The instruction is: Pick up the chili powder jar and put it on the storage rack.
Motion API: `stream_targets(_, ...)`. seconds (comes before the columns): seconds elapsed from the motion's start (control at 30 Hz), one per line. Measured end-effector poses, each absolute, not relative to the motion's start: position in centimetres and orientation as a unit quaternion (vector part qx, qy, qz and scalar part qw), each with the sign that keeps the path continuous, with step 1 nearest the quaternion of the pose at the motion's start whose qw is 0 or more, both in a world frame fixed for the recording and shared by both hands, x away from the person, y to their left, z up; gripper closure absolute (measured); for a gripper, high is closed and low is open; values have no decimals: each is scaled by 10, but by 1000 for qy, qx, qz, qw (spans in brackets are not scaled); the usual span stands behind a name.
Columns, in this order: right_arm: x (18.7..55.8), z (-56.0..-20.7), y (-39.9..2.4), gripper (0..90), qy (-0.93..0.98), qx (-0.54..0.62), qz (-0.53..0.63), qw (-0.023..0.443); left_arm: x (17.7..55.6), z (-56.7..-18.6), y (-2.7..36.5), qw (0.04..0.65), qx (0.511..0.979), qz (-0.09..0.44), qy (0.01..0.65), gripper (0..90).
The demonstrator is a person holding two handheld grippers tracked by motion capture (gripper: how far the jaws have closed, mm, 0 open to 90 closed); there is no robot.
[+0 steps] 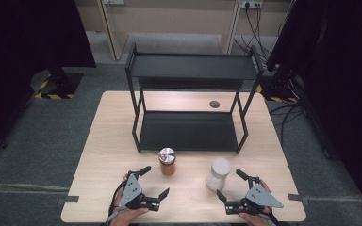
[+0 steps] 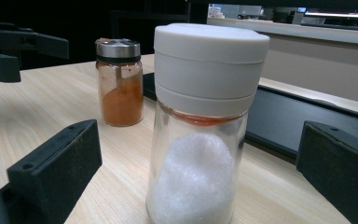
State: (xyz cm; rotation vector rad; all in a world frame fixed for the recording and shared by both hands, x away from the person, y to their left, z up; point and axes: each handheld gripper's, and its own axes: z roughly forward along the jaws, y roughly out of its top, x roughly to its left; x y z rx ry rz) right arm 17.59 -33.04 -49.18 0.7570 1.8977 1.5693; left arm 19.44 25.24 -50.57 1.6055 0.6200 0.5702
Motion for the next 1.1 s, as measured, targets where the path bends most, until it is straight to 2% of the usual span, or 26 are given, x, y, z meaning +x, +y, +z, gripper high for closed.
stream_targets(1.1,175,-493,-330,2,705,283,585,284,198,-505,249,614,693,252,284,6)
